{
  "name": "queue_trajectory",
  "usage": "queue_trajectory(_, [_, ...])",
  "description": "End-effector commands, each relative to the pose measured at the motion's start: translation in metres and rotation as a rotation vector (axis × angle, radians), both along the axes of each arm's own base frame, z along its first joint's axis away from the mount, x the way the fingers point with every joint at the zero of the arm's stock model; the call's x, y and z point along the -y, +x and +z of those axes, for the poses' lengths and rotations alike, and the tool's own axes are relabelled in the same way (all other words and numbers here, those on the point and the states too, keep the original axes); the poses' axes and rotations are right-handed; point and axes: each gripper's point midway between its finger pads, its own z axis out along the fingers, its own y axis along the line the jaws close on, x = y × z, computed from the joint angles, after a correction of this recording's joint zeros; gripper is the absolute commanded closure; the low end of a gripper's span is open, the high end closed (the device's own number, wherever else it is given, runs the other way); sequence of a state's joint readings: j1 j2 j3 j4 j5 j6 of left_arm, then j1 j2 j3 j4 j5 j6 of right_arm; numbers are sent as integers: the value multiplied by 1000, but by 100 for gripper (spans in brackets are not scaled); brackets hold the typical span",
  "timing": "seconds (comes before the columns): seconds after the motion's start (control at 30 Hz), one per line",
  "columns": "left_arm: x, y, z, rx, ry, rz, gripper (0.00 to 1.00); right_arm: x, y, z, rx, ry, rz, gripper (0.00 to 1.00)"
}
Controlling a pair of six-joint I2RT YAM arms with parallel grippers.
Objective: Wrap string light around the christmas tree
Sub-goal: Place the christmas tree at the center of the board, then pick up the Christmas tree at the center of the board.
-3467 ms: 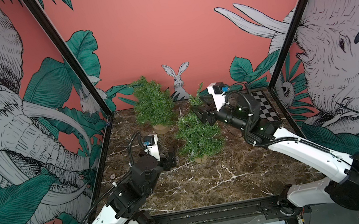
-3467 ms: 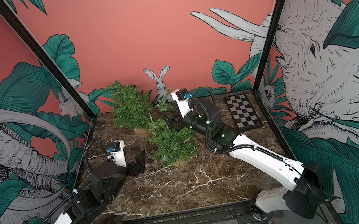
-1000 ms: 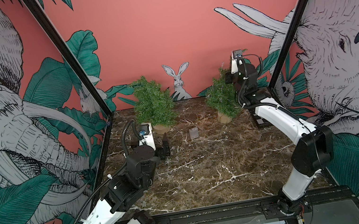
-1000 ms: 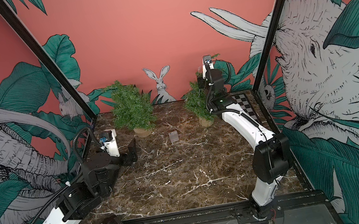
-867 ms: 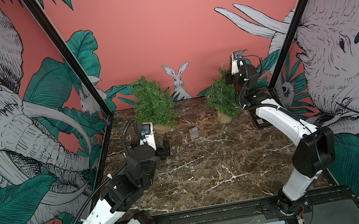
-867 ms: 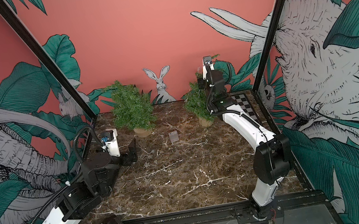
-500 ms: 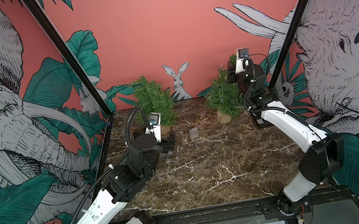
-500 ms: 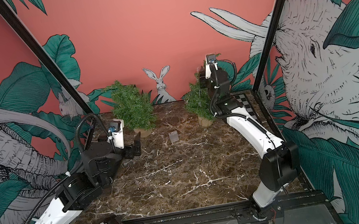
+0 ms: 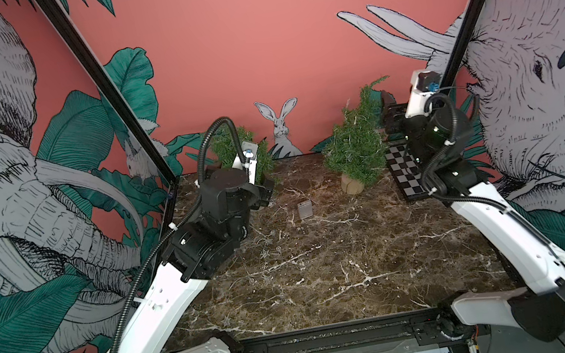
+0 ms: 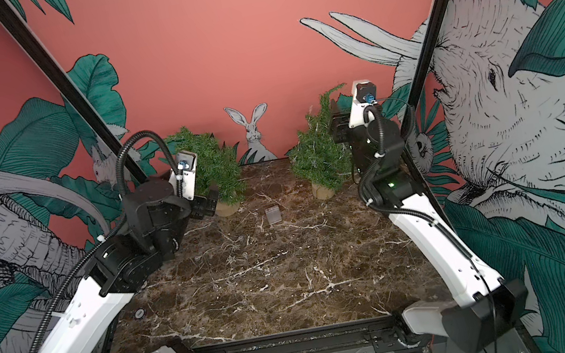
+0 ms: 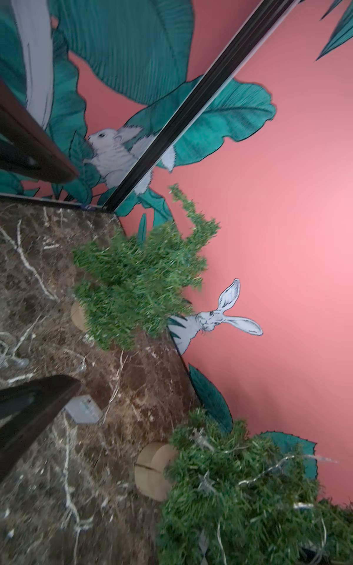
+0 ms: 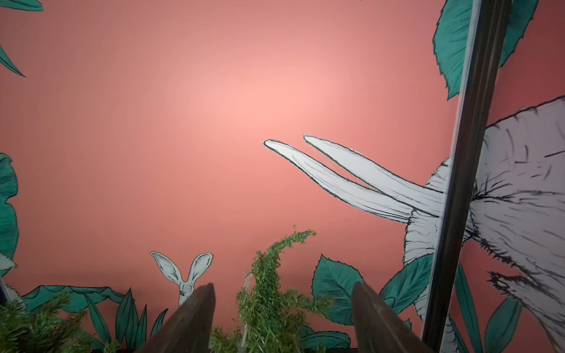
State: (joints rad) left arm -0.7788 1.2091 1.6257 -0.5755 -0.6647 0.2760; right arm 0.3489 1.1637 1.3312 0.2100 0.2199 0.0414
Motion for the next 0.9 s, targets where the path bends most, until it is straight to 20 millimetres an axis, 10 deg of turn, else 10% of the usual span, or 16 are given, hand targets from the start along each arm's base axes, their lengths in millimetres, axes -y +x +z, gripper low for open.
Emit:
queue_trajectory(0.0, [-1, 16, 26, 46, 66, -14, 1, 3, -35, -6, 18, 24, 62, 23])
queue_trajectory(0.2, [-9, 73, 25, -75, -194, -55, 1, -20, -77, -80, -81, 93, 296, 23])
queue_trajectory(0.5, [-59, 126, 16, -186, -637, -49, 3, -23, -82, -213, -285, 69, 315, 21])
queue_trajectory(0.87, [-58, 150, -22, -321, -924, -28, 10, -28, -70, -294, -330, 44, 313, 20])
